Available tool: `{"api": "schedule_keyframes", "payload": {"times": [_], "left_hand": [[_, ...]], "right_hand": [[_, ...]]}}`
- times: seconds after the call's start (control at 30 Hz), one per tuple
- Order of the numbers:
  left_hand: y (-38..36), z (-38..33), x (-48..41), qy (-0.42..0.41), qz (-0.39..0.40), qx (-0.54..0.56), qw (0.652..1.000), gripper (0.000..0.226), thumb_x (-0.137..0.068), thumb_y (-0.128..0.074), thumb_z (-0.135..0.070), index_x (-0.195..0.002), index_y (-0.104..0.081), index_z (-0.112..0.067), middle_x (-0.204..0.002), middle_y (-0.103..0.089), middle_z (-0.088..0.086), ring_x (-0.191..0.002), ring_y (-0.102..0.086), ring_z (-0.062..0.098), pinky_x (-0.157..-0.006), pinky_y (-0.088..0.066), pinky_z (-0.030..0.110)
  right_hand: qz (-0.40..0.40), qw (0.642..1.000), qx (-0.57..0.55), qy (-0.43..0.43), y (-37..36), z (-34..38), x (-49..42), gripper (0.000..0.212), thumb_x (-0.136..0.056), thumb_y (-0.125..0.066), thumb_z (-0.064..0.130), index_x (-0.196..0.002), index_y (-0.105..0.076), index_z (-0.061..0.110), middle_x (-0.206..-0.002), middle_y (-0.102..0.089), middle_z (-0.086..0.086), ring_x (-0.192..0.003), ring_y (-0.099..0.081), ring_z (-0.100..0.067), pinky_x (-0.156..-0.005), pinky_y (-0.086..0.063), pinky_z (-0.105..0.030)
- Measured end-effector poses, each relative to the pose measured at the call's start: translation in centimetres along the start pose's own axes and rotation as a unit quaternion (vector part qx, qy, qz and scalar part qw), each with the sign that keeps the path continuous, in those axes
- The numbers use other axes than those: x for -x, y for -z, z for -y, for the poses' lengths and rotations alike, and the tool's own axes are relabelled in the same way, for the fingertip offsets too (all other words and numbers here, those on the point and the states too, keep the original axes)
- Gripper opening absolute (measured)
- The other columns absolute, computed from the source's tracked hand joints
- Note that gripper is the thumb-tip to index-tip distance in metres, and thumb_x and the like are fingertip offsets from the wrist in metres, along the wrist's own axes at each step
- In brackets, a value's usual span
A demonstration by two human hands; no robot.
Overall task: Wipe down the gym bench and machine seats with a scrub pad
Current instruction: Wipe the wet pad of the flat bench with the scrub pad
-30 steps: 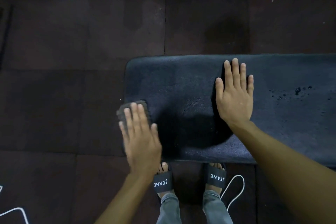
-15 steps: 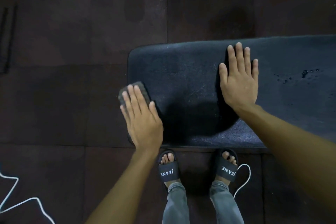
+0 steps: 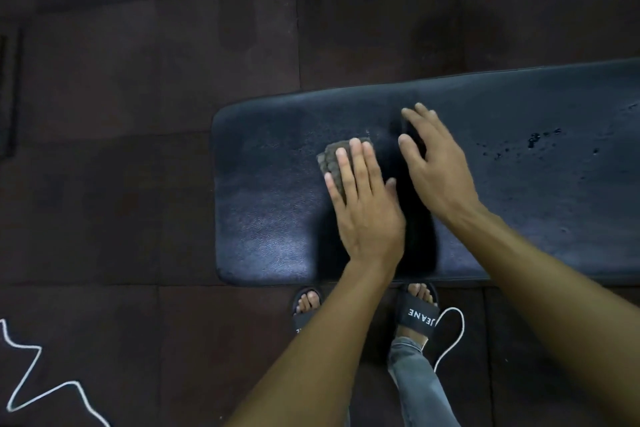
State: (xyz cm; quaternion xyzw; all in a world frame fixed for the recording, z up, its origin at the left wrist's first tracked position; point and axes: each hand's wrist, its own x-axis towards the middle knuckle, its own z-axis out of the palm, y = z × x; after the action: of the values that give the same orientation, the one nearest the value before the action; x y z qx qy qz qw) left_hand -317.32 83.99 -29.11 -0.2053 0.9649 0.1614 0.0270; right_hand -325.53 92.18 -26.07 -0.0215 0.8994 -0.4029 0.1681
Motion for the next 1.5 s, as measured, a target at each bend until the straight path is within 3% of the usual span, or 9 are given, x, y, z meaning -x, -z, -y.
{"api": "schedule_keyframes", "payload": {"times": [0.13, 0.23, 0.47, 0.6, 0.83, 1.03, 1.2, 1.37, 1.5], "left_hand": [[2.1, 1.2, -0.4, -0.040, 0.023, 0.075, 0.996, 0.058, -0.103, -0.022, -0.039, -0.155, -0.022, -0.014, -0.164, -0.010, 0.002, -0.152, 0.000, 0.018, -0.123, 0.000, 0.045], [3.5, 5.4, -1.1, 0.003, -0.031, 0.068, 0.997, 0.053, -0.103, -0.025, -0.032, -0.153, -0.028, -0.013, -0.163, -0.019, 0.003, -0.152, -0.008, 0.019, -0.123, -0.003, 0.046], [3.2, 10.4, -2.3, 0.011, 0.016, -0.036, 0.999, 0.057, -0.103, -0.016, -0.035, -0.156, -0.013, -0.015, -0.165, -0.008, 0.002, -0.152, -0.001, 0.021, -0.123, -0.005, 0.050], [2.7, 9.8, -2.4, 0.019, 0.008, -0.037, 0.999, 0.059, -0.103, -0.018, -0.037, -0.156, -0.012, -0.013, -0.165, -0.007, 0.004, -0.152, 0.001, 0.021, -0.123, -0.001, 0.049], [0.2, 2.9, -2.6, -0.115, 0.036, -0.073, 0.990, 0.059, -0.104, -0.020, -0.038, -0.156, -0.011, -0.010, -0.164, -0.007, 0.009, -0.152, -0.002, 0.024, -0.122, -0.004, 0.051], [-2.3, -4.4, -3.1, -0.170, 0.058, -0.086, 0.980, 0.064, -0.104, -0.017, -0.046, -0.156, -0.007, -0.011, -0.165, -0.003, 0.006, -0.152, 0.001, 0.024, -0.123, 0.001, 0.049], [-3.1, -6.5, -3.1, -0.172, 0.055, -0.112, 0.977, 0.064, -0.104, -0.010, -0.047, -0.157, -0.005, -0.012, -0.165, -0.001, 0.006, -0.152, 0.002, 0.023, -0.123, -0.001, 0.050], [-2.9, -6.4, -3.1, -0.170, 0.046, -0.051, 0.983, 0.055, -0.105, -0.010, -0.035, -0.156, -0.009, -0.014, -0.165, -0.006, 0.002, -0.152, 0.000, 0.019, -0.123, -0.003, 0.048], [-2.8, -6.4, -3.4, -0.150, 0.040, -0.015, 0.988, 0.052, -0.105, -0.015, -0.026, -0.156, -0.012, -0.013, -0.165, -0.008, 0.003, -0.152, -0.001, 0.018, -0.124, -0.003, 0.045]], "right_hand": [[-0.010, 0.999, -0.039, -0.027, 0.3, 0.7, 1.9, 0.041, -0.104, -0.042, 0.025, -0.144, -0.048, 0.021, -0.157, -0.038, 0.005, -0.148, -0.024, -0.008, -0.122, -0.021, -0.032], [0.000, 1.000, -0.019, 0.009, -1.8, 2.1, 3.6, 0.040, -0.103, -0.044, 0.024, -0.142, -0.050, 0.021, -0.156, -0.038, 0.003, -0.146, -0.029, -0.012, -0.121, -0.024, -0.037], [0.044, 0.980, 0.188, 0.036, -8.7, 3.6, 5.5, 0.057, -0.105, -0.026, 0.043, -0.158, -0.007, 0.032, -0.166, 0.009, 0.004, -0.152, 0.013, -0.018, -0.124, 0.001, -0.042], [0.001, 0.963, 0.264, 0.060, -9.7, 2.4, 4.1, 0.056, -0.106, -0.022, 0.043, -0.158, -0.006, 0.030, -0.167, 0.003, 0.003, -0.153, 0.007, -0.020, -0.123, 0.001, -0.046], [-0.043, 0.956, 0.283, 0.065, -2.6, -1.3, -3.2, 0.054, -0.106, -0.023, 0.039, -0.158, -0.013, 0.028, -0.167, -0.006, 0.001, -0.154, -0.003, -0.023, -0.123, -0.003, -0.049], [-0.098, 0.954, 0.281, -0.038, 6.8, -8.4, -4.8, 0.054, -0.106, -0.018, 0.043, -0.158, -0.009, 0.030, -0.167, -0.003, 0.003, -0.154, 0.000, -0.020, -0.123, 0.001, -0.048], [-0.143, 0.949, 0.261, -0.100, 8.9, -12.8, 2.8, 0.054, -0.107, -0.022, 0.043, -0.158, -0.011, 0.030, -0.167, -0.005, 0.002, -0.153, -0.001, -0.020, -0.124, -0.002, -0.046], [-0.105, 0.948, 0.297, -0.031, 3.3, -11.4, 10.6, 0.053, -0.105, -0.033, 0.037, -0.156, -0.025, 0.028, -0.164, -0.018, 0.000, -0.152, -0.014, -0.023, -0.122, -0.018, -0.043], [-0.092, 0.954, 0.285, 0.018, 4.1, -10.5, 5.1, 0.052, -0.105, -0.031, 0.038, -0.156, -0.024, 0.029, -0.164, -0.018, 0.002, -0.152, -0.014, -0.021, -0.122, -0.016, -0.044]]}}
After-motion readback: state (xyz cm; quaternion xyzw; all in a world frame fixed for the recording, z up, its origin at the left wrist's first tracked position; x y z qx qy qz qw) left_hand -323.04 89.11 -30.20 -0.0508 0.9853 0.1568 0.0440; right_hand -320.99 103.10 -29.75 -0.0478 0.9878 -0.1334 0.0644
